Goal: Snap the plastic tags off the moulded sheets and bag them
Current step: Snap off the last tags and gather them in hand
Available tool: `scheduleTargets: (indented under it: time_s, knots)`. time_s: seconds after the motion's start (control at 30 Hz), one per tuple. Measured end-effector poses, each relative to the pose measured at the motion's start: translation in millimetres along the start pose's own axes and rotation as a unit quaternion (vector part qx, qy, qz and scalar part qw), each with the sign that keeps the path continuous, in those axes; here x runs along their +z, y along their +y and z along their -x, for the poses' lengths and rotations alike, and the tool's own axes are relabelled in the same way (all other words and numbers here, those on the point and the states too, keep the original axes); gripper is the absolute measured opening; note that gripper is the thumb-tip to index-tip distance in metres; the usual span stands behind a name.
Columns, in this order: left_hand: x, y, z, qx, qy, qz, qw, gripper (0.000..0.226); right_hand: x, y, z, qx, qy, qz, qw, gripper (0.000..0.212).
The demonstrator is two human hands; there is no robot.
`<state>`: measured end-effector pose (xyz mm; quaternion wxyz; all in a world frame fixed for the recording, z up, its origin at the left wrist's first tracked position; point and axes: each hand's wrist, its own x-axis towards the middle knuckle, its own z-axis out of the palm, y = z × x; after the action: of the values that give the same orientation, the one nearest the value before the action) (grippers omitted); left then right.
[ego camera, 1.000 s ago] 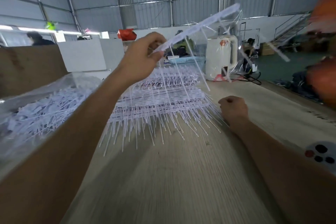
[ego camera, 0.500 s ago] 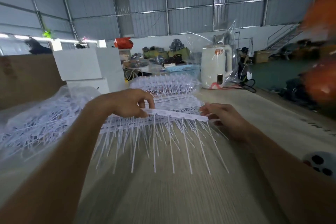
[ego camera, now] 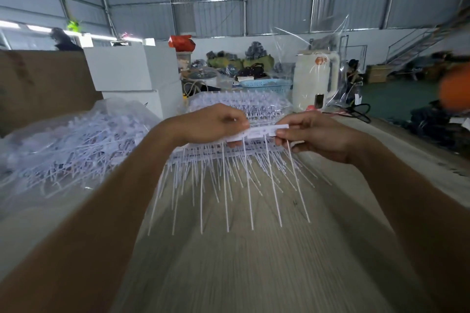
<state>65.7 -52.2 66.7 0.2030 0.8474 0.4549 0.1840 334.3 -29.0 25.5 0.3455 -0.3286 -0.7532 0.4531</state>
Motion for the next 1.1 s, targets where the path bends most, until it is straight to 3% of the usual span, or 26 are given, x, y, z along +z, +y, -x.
scheduleTargets:
  time_s: [0.2, 0.33, 0.53, 0.73, 0.87, 0.97, 1.1]
  knots:
    - [3.1, -3.7, 1.4, 0.003, 0.072, 0.088, 0.993, 0.029, 6.8, -19.6, -8.8, -0.015, -0.018, 0.016, 1.0, 0.028]
    - [2.8, -4.1, 2.4, -0.027, 0.067, 0.094, 0.993, 0.031, 10.5, -31.2, -10.2, 0.019, -0.052, 0.098, 0.994, 0.031]
    - [-4.2, -6.0, 4.6, -0.035, 0.099, 0.156, 0.982, 0.033, 20.1, -58.8, -13.5, -0.092, 0.037, 0.289, 0.952, 0.005]
    - [-9.0, -9.2, 8.0, -0.036, 0.102, 0.194, 0.975, 0.038, 31.4, -75.3, -15.3, -0.161, 0.099, 0.442, 0.877, 0.022]
    - [-12.2, -9.3, 9.5, -0.026, 0.092, 0.201, 0.975, 0.034, 35.2, -80.4, -16.6, -0.231, 0.117, 0.504, 0.824, 0.017]
    - [-16.3, -7.6, 11.3, -0.017, 0.096, 0.208, 0.973, 0.034, 34.9, -77.3, -17.2, -0.229, 0.153, 0.496, 0.824, 0.018]
    - [-10.8, 3.4, 12.0, 0.003, 0.054, 0.127, 0.99, 0.034, 17.5, -66.7, -17.8, -0.165, 0.264, 0.457, 0.833, 0.018]
